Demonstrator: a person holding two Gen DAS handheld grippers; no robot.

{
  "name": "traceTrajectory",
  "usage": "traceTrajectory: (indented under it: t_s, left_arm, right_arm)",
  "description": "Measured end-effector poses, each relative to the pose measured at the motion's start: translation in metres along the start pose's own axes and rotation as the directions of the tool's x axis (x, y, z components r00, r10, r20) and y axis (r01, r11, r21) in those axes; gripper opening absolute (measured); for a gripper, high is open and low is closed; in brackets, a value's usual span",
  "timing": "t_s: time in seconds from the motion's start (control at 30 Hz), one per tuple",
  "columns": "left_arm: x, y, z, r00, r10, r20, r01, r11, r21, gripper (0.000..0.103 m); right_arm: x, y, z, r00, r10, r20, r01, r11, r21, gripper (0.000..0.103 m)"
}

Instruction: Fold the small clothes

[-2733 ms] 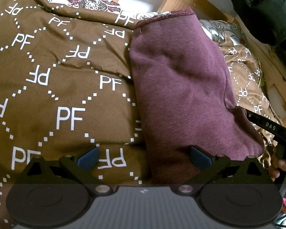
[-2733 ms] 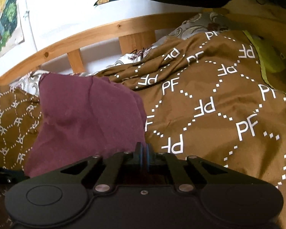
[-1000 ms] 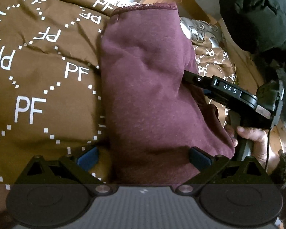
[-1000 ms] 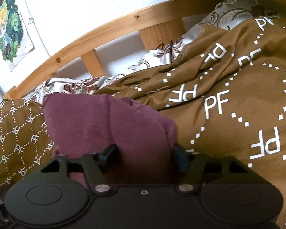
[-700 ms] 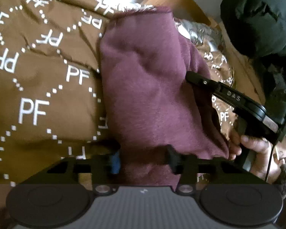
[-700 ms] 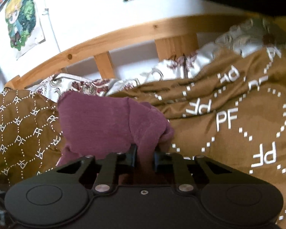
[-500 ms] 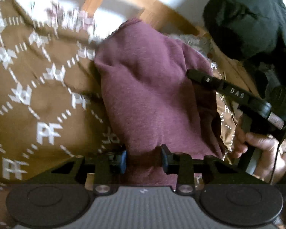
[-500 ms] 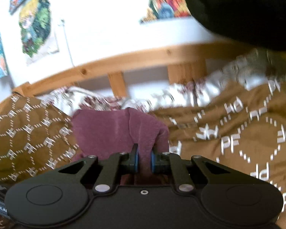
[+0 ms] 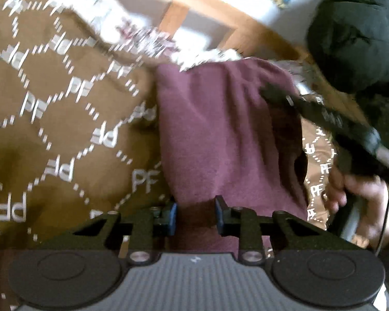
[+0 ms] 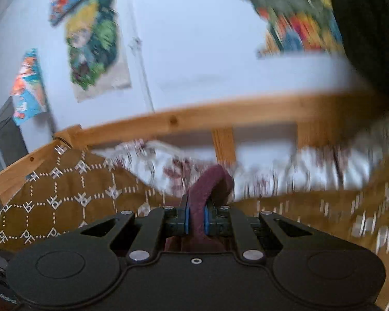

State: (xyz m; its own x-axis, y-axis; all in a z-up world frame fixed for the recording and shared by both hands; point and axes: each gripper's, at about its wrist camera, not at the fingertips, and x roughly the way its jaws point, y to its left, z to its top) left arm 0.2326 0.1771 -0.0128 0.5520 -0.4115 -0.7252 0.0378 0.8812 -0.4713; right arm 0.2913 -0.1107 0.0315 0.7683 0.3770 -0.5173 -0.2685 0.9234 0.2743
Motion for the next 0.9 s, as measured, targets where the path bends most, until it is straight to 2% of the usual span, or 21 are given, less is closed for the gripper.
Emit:
traceTrajectory:
  t_s: [0.1, 0.2, 0.27, 0.37, 0.4, 0.43, 0.47, 0.57, 0.63, 0.67, 0.7, 0.77, 0.83, 0.9]
  left_arm:
    - [0.007, 0.010, 0.004, 1.000, -0.019, -0.024, 0.018, 0.999, -0.052, 0.034]
    - [0.009, 0.013, 0.003, 0.999, -0.027, -0.027, 0.025, 0.998, -0.055, 0.038]
    - [0.014, 0.015, 0.004, 0.999, -0.017, -0.035, 0.015, 0.998, -0.053, 0.043]
    - [0.019, 0.018, 0.004, 0.999, -0.007, -0.044, 0.005, 0.998, -0.060, 0.045]
    - [0.020, 0.018, 0.003, 0.999, -0.007, -0.048, 0.004, 0.998, -0.060, 0.047]
    - [0.021, 0.018, 0.002, 0.999, -0.005, -0.052, 0.002, 0.998, -0.058, 0.051]
    - [0.023, 0.018, 0.002, 0.998, -0.003, -0.056, 0.000, 0.999, -0.054, 0.055]
    - [0.032, 0.018, 0.001, 0.998, 0.009, -0.068, -0.012, 0.999, -0.039, 0.065]
    - [0.037, 0.019, 0.000, 0.997, 0.007, -0.077, -0.010, 0.999, -0.043, 0.065]
    - [0.039, 0.019, -0.001, 0.997, 0.001, -0.080, -0.005, 0.999, -0.050, 0.064]
    - [0.039, 0.020, -0.001, 0.997, -0.008, -0.079, 0.004, 0.998, -0.059, 0.054]
    - [0.037, 0.019, -0.001, 0.997, -0.023, -0.068, 0.019, 0.998, -0.061, 0.045]
    - [0.031, 0.012, -0.001, 0.999, -0.011, -0.042, 0.010, 0.999, -0.034, 0.037]
    - [0.023, 0.004, -0.001, 1.000, -0.007, -0.015, 0.007, 1.000, -0.019, 0.033]
  right_arm:
    - [-0.005, -0.011, -0.030, 0.997, -0.047, -0.068, 0.052, 0.996, 0.077, 0.011]
    - [-0.009, -0.029, -0.054, 0.986, -0.108, -0.125, 0.125, 0.982, 0.142, 0.013]
    - [-0.012, -0.042, -0.063, 0.978, -0.149, -0.145, 0.176, 0.965, 0.193, 0.024]
    - [-0.010, -0.053, -0.068, 0.971, -0.175, -0.161, 0.206, 0.957, 0.202, 0.057]
    - [-0.008, -0.054, -0.067, 0.970, -0.182, -0.159, 0.212, 0.958, 0.195, 0.063]
    - [-0.006, -0.054, -0.066, 0.970, -0.187, -0.157, 0.216, 0.958, 0.188, 0.075]
    - [-0.004, -0.053, -0.066, 0.969, -0.194, -0.156, 0.221, 0.958, 0.181, 0.083]
    - [0.009, -0.055, -0.067, 0.967, -0.192, -0.169, 0.220, 0.960, 0.171, 0.087]
    - [0.022, -0.059, -0.067, 0.965, -0.177, -0.193, 0.213, 0.959, 0.186, 0.085]
    - [0.027, -0.060, -0.068, 0.964, -0.167, -0.206, 0.209, 0.956, 0.204, 0.074]
    - [0.029, -0.059, -0.068, 0.967, -0.152, -0.203, 0.197, 0.955, 0.223, 0.067]
    - [0.026, -0.054, -0.069, 0.974, -0.130, -0.184, 0.170, 0.960, 0.222, 0.037]
    - [0.024, -0.042, -0.067, 0.975, -0.139, -0.172, 0.166, 0.975, 0.151, 0.025]
    - [0.020, -0.028, -0.064, 0.976, -0.158, -0.152, 0.170, 0.983, 0.068, 0.021]
